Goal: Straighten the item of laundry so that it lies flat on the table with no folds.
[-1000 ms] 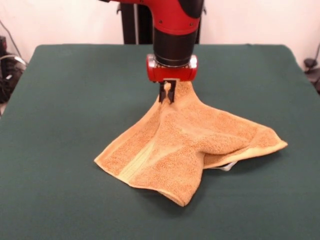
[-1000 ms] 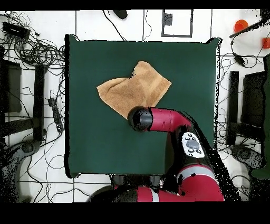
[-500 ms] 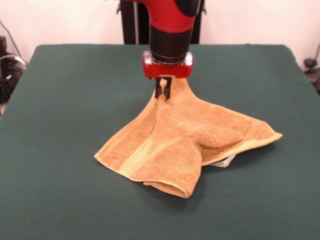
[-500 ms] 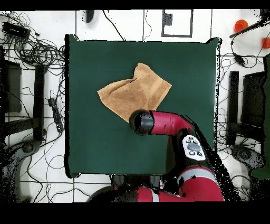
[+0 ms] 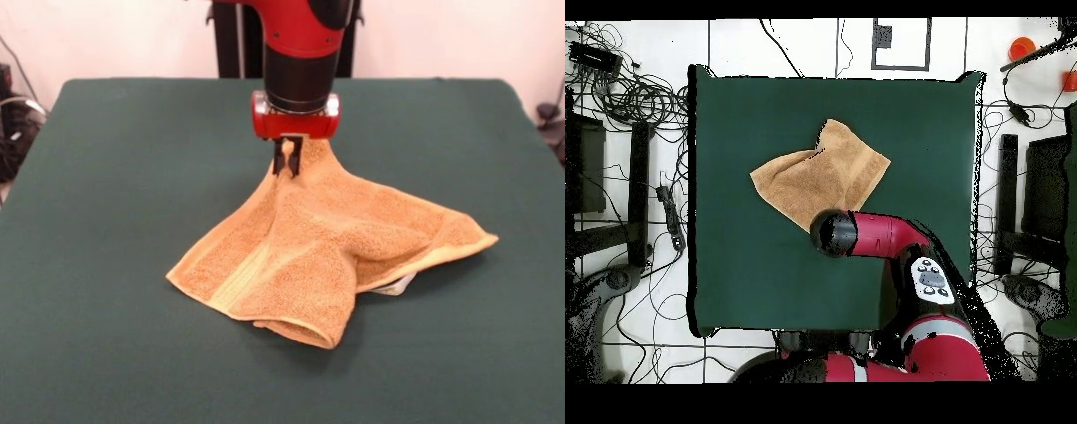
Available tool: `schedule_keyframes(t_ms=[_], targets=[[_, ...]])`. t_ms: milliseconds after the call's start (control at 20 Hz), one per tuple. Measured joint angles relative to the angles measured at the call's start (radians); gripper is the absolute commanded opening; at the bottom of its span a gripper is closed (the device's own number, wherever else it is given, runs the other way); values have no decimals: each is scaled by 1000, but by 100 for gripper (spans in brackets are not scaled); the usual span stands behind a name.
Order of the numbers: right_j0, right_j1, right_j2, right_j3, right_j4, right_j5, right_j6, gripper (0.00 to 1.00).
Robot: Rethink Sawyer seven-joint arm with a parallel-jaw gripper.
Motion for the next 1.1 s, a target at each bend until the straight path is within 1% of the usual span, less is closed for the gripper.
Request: schedule_keyframes(t_ms=[500,850,1100], targets=[[-6,-7,-1,17,0,0,0,0],[-31,-25,-1,59,0,0,0,0],[-64,-37,-1,89,-14,0,0,0]])
